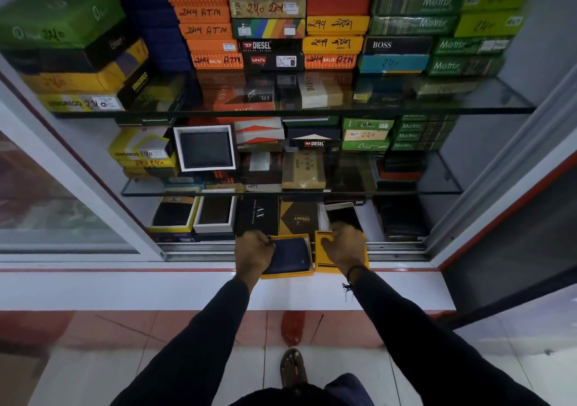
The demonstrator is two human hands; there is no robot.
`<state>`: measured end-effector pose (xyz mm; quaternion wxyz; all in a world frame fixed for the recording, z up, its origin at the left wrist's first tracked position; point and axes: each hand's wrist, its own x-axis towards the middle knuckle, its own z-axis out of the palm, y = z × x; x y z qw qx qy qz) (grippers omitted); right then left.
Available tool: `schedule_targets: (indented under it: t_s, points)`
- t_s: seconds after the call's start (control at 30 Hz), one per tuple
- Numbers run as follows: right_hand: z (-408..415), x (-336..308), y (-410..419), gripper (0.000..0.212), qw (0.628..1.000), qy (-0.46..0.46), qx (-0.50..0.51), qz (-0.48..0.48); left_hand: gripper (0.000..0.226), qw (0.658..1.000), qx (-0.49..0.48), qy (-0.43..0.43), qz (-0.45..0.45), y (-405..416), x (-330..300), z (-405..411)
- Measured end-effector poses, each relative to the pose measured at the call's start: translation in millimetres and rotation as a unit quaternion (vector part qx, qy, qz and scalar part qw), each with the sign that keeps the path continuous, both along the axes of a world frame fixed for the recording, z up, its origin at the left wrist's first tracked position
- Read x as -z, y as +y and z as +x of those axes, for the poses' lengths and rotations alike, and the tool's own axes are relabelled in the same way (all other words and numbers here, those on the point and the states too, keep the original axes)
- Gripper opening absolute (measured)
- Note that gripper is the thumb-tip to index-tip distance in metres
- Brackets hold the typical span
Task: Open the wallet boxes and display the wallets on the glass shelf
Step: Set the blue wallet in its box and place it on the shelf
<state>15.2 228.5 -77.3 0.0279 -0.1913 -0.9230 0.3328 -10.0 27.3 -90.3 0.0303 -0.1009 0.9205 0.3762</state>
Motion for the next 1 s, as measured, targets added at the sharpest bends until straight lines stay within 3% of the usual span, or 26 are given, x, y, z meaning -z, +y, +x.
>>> schedule_targets:
  t_s: [0.13,0.23,0.37,0.53,0.6,0.7,0.8,0.9,1.0]
  points:
    - [4.2,-3.4,10.2,0.030,0.998,-0.040,-0.052,0.020,0.026,0.998,-0.043,0.012,-0.039,1.0,6.2,2.7]
    - [2.7,-6.2,-12.1,0.033,0.989,-0.073,-0.130,-0.014,0.034,0.997,-0.044,-0.048,-0.029,-1.5,11.2,2.6]
    - [-6.6,-13.2,-37.3,0.031,0.981,-0.126,-0.143,0.021,0.031,0.995,-0.006,-0.097,-0.028,-6.2,13.8,0.2]
    - [-7.0,-5.8,-54.0,0.062,0.973,-0.189,-0.132,0.018,0.031,0.993,0.004,-0.114,-0.022,-7.9,12.1,-0.6]
    - [-3.3,-0.5,-57.4,0.064,0.975,-0.192,-0.109,0.008,0.030,0.993,0.008,-0.115,-0.026,-9.0,10.3,0.6]
    - [1.3,5.6,-54.2,0.049,0.984,-0.158,-0.067,-0.053,0.028,0.994,-0.003,-0.097,-0.041,-15.7,2.2,4.5]
    - [5.5,0.6,-45.7,0.033,0.989,-0.100,-0.024,-0.105,0.022,0.999,-0.007,-0.022,-0.028,-21.2,-16.8,10.4]
    - [3.2,-16.9,-35.0,0.021,0.981,-0.003,0.039,-0.192,0.014,0.998,-0.008,0.065,0.022,-15.3,-44.8,13.2]
    - [-9.2,-52.7,-19.4,0.023,0.961,0.118,0.054,-0.243,0.019,0.984,0.005,0.172,0.042,-7.4,-81.3,5.6]
